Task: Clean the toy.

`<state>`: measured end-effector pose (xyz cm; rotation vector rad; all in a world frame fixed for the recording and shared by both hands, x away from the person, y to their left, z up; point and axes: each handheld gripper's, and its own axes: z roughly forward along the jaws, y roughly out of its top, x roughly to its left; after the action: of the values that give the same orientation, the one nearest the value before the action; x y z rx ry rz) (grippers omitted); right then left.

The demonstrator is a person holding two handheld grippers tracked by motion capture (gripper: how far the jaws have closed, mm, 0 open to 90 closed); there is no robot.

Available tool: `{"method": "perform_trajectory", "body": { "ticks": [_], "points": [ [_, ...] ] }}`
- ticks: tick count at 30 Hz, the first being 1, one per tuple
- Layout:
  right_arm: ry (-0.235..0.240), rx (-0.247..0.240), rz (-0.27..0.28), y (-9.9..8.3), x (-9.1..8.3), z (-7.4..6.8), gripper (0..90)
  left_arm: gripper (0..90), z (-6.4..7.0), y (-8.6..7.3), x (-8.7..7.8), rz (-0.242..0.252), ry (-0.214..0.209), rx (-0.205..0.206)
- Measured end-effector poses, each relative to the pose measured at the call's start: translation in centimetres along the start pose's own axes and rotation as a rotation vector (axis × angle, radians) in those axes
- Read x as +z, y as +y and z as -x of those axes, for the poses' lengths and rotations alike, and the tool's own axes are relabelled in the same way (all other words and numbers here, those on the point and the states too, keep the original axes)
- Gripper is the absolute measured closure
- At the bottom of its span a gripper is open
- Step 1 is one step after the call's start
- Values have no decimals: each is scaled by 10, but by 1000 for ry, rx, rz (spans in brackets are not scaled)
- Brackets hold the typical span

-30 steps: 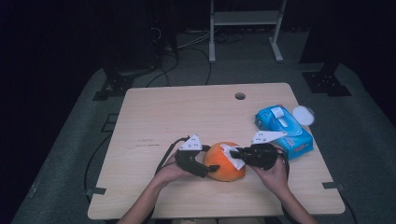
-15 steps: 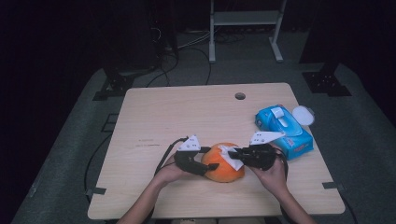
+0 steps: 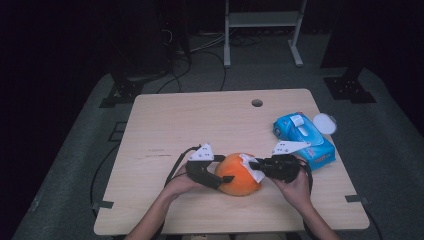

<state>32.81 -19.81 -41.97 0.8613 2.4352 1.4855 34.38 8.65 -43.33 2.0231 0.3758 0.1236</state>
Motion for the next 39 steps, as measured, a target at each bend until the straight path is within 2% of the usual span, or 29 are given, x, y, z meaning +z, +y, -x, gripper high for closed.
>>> {"method": "perform_trajectory", "body": {
  "ticks": [2,4,7,11,13,17,24,27,30,32,34,36,39],
  "points": [
    [15,-12,16,4,2,-6,797,229,0,-1,2,-4,4,9],
    [35,-35,23,7,5,-13,796,265,-1,-2,2,-19,8,-1],
    [31,-66,7,10,9,-18,795,291,-2,-6,1,-35,14,-1],
    [26,-31,6,5,7,-10,798,301,-9,-13,-1,-37,2,-41],
    [26,3,7,0,4,-1,797,302,-11,-15,-2,-37,-3,-55],
    [10,47,0,-7,0,11,797,303,-11,-16,-3,-41,-3,-53],
    [9,52,0,-7,0,11,797,303,-12,-17,-3,-42,-10,-57],
    [17,37,18,-2,0,7,797,299,-13,-17,-4,-45,-19,-60],
    [32,10,17,1,4,2,797,240,-12,-10,-9,-44,-36,-49],
    [34,-3,19,2,3,-1,797,217,-12,-7,-12,-2,-43,-42],
    [47,-12,26,4,3,-3,797,219,-12,-5,-10,35,-39,-54],
    [51,-30,31,6,4,-8,796,247,-11,-5,-7,13,-24,-38],
    [49,-33,33,6,7,-9,796,294,-11,-9,-5,-7,-11,-43]
  ]
}}
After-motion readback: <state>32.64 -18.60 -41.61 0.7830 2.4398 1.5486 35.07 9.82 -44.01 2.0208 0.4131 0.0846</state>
